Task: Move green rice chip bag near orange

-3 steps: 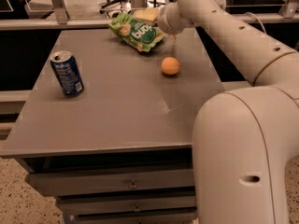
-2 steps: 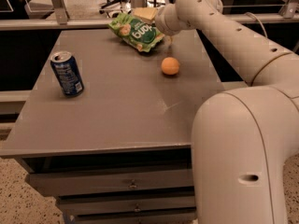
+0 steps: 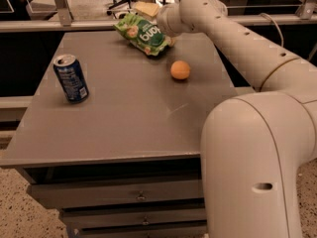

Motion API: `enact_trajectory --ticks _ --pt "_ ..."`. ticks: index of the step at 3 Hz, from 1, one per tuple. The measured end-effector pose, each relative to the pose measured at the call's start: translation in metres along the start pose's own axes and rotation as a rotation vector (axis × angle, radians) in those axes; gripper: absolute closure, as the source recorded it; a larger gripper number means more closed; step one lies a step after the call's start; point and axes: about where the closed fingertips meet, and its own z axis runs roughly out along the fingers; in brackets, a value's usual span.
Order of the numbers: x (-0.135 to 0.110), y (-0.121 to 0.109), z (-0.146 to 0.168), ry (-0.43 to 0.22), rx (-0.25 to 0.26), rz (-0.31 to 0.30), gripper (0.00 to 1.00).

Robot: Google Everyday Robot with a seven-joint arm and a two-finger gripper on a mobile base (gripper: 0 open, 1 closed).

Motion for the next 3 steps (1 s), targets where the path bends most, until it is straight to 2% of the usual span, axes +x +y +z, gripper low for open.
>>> enact_trajectory --ticks 1,3 --pt "0.0061 0.0042 0.0055 -0.002 -0.017 0.052 0.33" --pt "0.0085 0.0067 0.0069 -0.011 -0.016 0.077 0.8"
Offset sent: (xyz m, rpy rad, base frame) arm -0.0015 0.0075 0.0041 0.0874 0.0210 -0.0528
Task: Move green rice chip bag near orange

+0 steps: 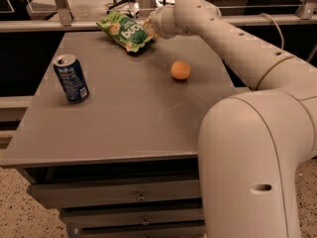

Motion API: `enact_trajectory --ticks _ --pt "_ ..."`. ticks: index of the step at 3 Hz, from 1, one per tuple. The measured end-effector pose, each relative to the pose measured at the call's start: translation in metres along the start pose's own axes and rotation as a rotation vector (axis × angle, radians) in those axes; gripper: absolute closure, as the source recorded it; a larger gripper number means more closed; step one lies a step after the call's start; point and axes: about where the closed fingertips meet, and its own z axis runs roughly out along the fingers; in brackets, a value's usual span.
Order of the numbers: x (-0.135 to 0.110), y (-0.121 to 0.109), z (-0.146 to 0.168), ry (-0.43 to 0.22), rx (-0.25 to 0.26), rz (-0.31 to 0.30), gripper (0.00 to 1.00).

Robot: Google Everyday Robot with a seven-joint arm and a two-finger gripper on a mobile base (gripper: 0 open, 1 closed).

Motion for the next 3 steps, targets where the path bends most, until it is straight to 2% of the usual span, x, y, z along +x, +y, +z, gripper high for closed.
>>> enact_trajectory --ticks 1,3 --pt "0.0013 0.0013 0.0001 0.0 0.003 0.0 1.0" --pt "0.0034 -0.0031 -0.0049 0.02 0.032 -0.016 0.54"
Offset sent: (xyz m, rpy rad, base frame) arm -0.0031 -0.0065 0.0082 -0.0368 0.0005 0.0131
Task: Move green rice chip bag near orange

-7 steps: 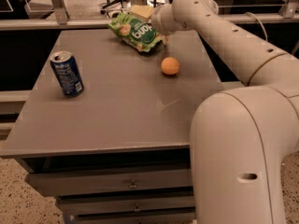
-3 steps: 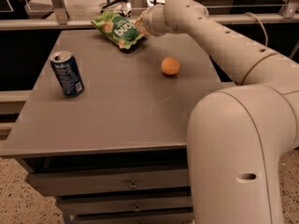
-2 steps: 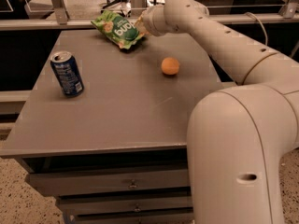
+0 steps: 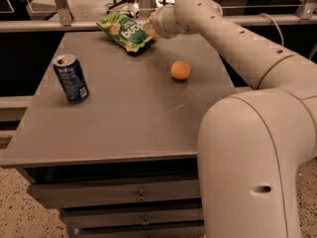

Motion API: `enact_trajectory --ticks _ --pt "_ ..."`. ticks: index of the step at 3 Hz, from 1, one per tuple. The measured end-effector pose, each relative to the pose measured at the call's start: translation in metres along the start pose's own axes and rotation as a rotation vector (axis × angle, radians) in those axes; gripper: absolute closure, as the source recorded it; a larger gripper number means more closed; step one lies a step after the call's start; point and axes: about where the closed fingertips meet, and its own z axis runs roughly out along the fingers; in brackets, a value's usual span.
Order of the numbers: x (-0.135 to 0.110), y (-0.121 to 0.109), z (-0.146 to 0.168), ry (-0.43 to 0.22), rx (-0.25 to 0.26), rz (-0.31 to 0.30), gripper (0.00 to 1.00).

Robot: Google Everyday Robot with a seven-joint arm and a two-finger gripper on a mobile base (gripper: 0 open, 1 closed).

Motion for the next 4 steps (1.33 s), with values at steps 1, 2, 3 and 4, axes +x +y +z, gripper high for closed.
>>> enact_trajectory --ticks 1,2,3,4 --pt "0.008 -0.002 0.0 0.002 -0.013 0.029 0.32" --pt "0.019 -0.007 0.002 -0.001 -0.027 0.066 0.01" --pt "0.024 -0.009 0.003 0.001 -0.027 0.077 0.0" --pt "0.022 -0.007 0.002 0.001 -0.027 0.077 0.0"
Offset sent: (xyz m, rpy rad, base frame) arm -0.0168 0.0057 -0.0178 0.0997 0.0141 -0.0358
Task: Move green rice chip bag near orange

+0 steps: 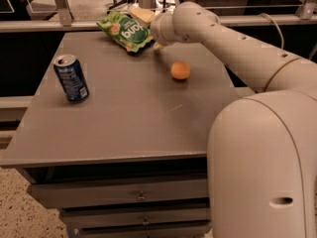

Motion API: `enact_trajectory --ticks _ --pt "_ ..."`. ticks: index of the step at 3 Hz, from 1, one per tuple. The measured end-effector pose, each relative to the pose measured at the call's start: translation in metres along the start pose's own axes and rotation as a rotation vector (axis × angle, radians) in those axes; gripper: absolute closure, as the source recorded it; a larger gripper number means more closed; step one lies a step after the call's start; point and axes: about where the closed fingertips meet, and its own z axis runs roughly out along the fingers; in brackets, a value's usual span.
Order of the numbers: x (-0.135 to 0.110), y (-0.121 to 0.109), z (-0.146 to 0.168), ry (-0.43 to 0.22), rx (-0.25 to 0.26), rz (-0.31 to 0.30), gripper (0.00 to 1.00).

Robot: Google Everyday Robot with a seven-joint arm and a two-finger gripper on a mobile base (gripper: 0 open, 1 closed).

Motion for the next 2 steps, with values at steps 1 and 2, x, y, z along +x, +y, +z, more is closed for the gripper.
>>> enact_trajectory --ticks 1,2 --pt "-0.0006 0.0012 -0.0006 0.0 0.0 0.0 0.0" --pt "-0.0007 0.0015 -0.0007 0.0 0.0 0.0 0.0"
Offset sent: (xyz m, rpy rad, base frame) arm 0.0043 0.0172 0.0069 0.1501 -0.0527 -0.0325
